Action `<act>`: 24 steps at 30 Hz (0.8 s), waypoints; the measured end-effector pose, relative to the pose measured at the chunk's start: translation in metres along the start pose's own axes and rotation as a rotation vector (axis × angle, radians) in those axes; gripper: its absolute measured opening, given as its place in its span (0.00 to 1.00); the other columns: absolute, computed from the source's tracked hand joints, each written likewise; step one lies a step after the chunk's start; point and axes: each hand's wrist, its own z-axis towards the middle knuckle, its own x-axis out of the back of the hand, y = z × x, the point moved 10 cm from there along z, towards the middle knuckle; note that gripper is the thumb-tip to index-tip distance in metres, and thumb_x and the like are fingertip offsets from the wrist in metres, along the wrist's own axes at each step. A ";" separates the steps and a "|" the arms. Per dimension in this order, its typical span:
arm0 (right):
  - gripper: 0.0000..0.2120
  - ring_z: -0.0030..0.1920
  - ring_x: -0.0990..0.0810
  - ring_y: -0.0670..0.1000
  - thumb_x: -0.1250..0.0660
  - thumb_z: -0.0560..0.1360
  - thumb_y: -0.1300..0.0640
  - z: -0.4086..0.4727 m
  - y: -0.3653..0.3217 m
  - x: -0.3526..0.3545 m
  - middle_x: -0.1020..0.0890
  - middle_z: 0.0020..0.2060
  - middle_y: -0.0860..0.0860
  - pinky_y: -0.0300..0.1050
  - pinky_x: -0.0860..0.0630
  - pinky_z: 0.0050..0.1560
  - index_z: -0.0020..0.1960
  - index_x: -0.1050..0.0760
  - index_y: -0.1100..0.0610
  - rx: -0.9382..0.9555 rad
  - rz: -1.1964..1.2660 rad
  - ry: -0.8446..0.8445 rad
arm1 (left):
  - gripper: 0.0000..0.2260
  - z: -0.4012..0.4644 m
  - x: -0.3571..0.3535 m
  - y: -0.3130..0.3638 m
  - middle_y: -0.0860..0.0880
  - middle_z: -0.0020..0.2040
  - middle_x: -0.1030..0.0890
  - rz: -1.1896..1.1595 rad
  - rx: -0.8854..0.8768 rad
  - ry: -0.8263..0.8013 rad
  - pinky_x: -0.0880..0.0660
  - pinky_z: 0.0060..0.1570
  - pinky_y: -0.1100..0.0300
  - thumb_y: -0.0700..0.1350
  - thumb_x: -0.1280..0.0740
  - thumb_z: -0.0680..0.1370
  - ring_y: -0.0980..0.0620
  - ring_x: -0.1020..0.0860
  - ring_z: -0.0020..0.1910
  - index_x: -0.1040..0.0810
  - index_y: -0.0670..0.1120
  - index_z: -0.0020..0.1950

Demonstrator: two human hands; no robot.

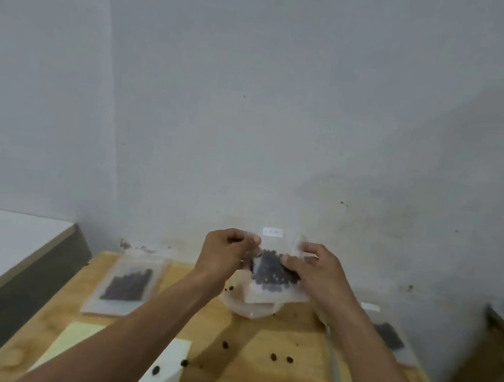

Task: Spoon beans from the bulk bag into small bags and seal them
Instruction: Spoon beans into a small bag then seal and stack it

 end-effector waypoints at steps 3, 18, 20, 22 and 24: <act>0.23 0.47 0.15 0.52 0.23 0.72 0.51 -0.004 0.018 0.060 0.15 0.51 0.54 0.46 0.19 0.45 0.64 0.23 0.55 -0.006 -0.060 0.173 | 0.19 -0.004 -0.060 -0.013 0.44 0.43 0.16 0.106 0.017 -0.146 0.17 0.42 0.57 0.34 0.28 0.77 0.51 0.15 0.38 0.25 0.39 0.67; 0.22 0.60 0.20 0.59 0.31 0.79 0.50 -0.022 0.127 0.192 0.18 0.61 0.59 0.49 0.25 0.59 0.66 0.23 0.63 -0.280 -0.489 0.332 | 0.11 -0.029 -0.254 -0.085 0.42 0.48 0.26 0.899 0.046 -0.432 0.27 0.37 0.53 0.42 0.29 0.76 0.46 0.24 0.41 0.31 0.44 0.40; 0.21 0.61 0.21 0.59 0.32 0.80 0.49 -0.019 0.136 0.189 0.18 0.62 0.58 0.47 0.26 0.58 0.67 0.23 0.62 -0.294 -0.501 0.307 | 0.08 -0.032 -0.257 -0.089 0.40 0.60 0.29 0.960 0.037 -0.433 0.27 0.45 0.54 0.46 0.32 0.79 0.41 0.22 0.55 0.27 0.43 0.51; 0.18 0.58 0.20 0.59 0.34 0.81 0.50 -0.015 0.141 0.187 0.17 0.59 0.58 0.46 0.27 0.55 0.63 0.21 0.62 -0.302 -0.496 0.307 | 0.13 -0.030 -0.260 -0.094 0.39 0.63 0.29 0.962 0.041 -0.420 0.27 0.50 0.53 0.48 0.33 0.80 0.39 0.23 0.60 0.25 0.41 0.59; 0.15 0.49 0.20 0.56 0.35 0.81 0.50 -0.012 0.147 0.186 0.16 0.52 0.58 0.46 0.25 0.51 0.55 0.19 0.61 -0.311 -0.487 0.312 | 0.10 -0.029 -0.261 -0.097 0.40 0.58 0.24 0.923 0.070 -0.415 0.26 0.46 0.53 0.47 0.33 0.79 0.41 0.22 0.54 0.25 0.41 0.53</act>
